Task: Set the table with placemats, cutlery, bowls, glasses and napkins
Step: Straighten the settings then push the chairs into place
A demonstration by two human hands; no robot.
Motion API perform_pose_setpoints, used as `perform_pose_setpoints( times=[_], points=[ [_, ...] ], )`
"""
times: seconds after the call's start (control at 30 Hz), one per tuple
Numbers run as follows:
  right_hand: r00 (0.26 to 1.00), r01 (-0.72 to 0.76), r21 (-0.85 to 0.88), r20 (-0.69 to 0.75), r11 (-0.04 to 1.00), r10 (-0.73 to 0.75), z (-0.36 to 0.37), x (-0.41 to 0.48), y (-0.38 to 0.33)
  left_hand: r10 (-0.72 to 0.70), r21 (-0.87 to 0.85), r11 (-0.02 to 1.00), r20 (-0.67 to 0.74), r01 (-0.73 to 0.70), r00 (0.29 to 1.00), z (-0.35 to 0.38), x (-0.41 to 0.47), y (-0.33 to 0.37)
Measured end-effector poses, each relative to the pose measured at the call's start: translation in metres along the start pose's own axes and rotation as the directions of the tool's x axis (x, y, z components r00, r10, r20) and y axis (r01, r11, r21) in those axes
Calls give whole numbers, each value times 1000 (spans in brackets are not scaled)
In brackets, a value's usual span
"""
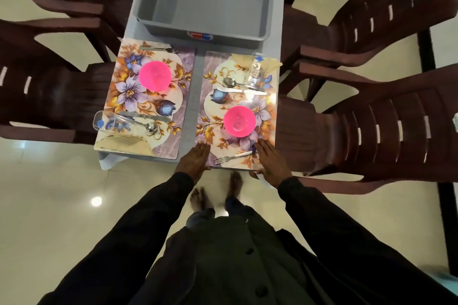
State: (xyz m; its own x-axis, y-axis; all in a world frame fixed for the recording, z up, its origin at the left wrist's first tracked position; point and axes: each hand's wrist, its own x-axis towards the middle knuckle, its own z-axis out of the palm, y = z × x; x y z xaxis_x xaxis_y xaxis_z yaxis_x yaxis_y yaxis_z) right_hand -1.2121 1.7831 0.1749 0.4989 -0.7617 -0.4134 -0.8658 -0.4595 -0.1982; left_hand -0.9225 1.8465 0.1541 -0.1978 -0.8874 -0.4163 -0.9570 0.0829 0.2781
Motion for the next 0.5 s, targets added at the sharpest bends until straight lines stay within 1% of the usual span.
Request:
perform_pose_setpoints(
  times=[0.1, 0.17, 0.3, 0.5],
  points=[
    [1000, -12, 16, 28, 1000, 11, -5, -3, -2, 25, 24, 999, 6, -25, 1000, 1, -4, 0],
    [1000, -20, 42, -5, 999, 20, -6, -3, -3, 29, 19, 999, -3, -29, 1000, -2, -4, -2],
    [999, -36, 102, -8, 994, 37, -8, -2, -5, 18, -18, 1000, -27, -19, 999, -9, -4, -3],
    [998, -59, 121, -13, 991, 61, -2, 0, -9, -11, 15, 1000, -18, 12, 1000, -10, -2, -6]
  ],
)
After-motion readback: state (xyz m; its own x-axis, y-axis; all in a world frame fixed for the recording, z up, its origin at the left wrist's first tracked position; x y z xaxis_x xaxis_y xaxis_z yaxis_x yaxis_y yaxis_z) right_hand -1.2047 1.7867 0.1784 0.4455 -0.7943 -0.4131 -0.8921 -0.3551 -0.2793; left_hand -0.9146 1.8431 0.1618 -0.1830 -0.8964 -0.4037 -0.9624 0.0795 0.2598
